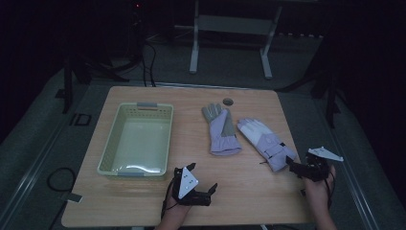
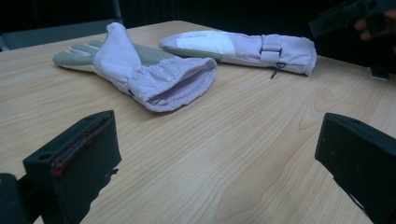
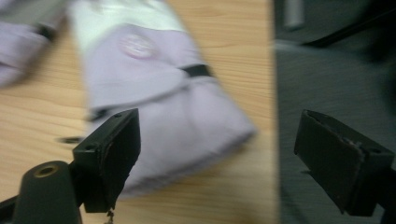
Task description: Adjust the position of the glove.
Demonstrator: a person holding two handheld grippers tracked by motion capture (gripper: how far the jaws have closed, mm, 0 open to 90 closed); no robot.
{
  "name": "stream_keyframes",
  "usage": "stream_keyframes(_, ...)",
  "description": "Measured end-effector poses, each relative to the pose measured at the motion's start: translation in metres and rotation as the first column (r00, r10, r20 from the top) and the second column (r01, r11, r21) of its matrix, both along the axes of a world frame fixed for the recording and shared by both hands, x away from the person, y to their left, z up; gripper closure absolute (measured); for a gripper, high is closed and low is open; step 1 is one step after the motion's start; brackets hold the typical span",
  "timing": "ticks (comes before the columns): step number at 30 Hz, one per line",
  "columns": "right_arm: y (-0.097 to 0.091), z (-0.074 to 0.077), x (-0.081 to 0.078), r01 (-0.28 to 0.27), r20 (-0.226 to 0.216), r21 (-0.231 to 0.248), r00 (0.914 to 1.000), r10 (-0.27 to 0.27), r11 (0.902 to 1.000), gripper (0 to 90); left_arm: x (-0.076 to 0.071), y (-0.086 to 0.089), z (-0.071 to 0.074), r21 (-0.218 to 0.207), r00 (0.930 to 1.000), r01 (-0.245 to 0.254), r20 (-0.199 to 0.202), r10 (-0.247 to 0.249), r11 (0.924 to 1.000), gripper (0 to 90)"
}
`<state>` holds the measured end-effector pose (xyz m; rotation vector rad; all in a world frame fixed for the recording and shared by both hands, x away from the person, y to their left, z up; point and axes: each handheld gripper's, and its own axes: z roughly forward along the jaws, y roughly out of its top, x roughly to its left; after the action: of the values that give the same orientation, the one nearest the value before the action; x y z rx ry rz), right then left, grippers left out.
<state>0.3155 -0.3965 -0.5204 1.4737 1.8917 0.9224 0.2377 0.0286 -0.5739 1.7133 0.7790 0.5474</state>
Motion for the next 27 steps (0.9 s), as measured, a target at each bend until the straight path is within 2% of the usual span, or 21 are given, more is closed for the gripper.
stream_keyframes(1,0.0,0.003,0.003,-0.017,-0.016,0.035,0.9997,0.018,0.9992,14.4,0.0,0.0,0.0,0.0,1.0,0.0,0.0,0.0,1.0,0.2)
stream_keyframes(2,0.0,0.003,0.003,-0.017,-0.016,0.035,0.9997,0.018,0.9992,14.4,0.0,0.0,0.0,0.0,1.0,0.0,0.0,0.0,1.0,0.2)
stream_keyframes(3,0.005,0.009,0.01,-0.01,-0.032,0.051,0.9994,0.012,0.9986,14.4,0.0,0.0,0.0,0.0,1.0,0.0,0.0,0.0,1.0,0.2)
stream_keyframes(6,0.01,0.015,0.017,-0.015,-0.038,0.07,0.9991,0.017,0.9975,14.0,0.0,0.0,0.0,0.0,1.0,0.002,-0.001,-0.002,1.0,0.2)
stream_keyframes(8,0.021,0.027,0.027,-0.004,-0.032,0.11,0.9995,0.008,0.9939,12.2,0.0,0.0,0.0,-0.001,1.0,0.006,0.0,-0.006,1.0,0.2)
stream_keyframes(12,0.034,0.038,0.034,-0.013,-0.007,0.103,0.9999,0.013,0.9946,12.2,0.0,-0.001,0.0,-0.001,1.0,0.004,-0.001,-0.004,1.0,0.2)
stream_keyframes(13,0.04,0.045,0.04,-0.035,-0.004,0.113,0.9993,0.036,0.993,12.4,0.0,-0.001,0.0,-0.004,1.0,0.002,-0.004,-0.002,1.0,0.2)
stream_keyframes(18,0.051,0.058,0.05,-0.05,0.02,0.104,0.9986,0.048,0.9933,14.5,0.001,0.0,0.0,-0.006,1.0,0.0,-0.007,0.0,1.0,0.2)
stream_keyframes(22,0.067,0.069,0.059,-0.089,0.045,0.103,0.9954,0.085,0.9907,14.6,0.0,-0.001,0.0,-0.003,1.0,0.0,-0.003,0.0,1.0,0.2)
stream_keyframes(25,0.075,0.073,0.064,-0.116,0.035,0.106,0.993,0.113,0.9876,14.9,0.0,-0.001,0.0,0.001,1.0,0.004,0.003,-0.004,1.0,0.2)
stream_keyframes(26,0.084,0.077,0.069,-0.131,0.035,0.11,0.9912,0.128,0.9852,20.4,0.0,-0.001,0.0,0.0,1.0,0.005,0.003,-0.005,1.0,0.2)
stream_keyframes(27,0.084,0.077,0.069,-0.131,0.035,0.11,0.9912,0.128,0.9852,20.4,0.0,-0.001,0.0,0.0,1.0,0.005,0.003,-0.005,1.0,0.2)
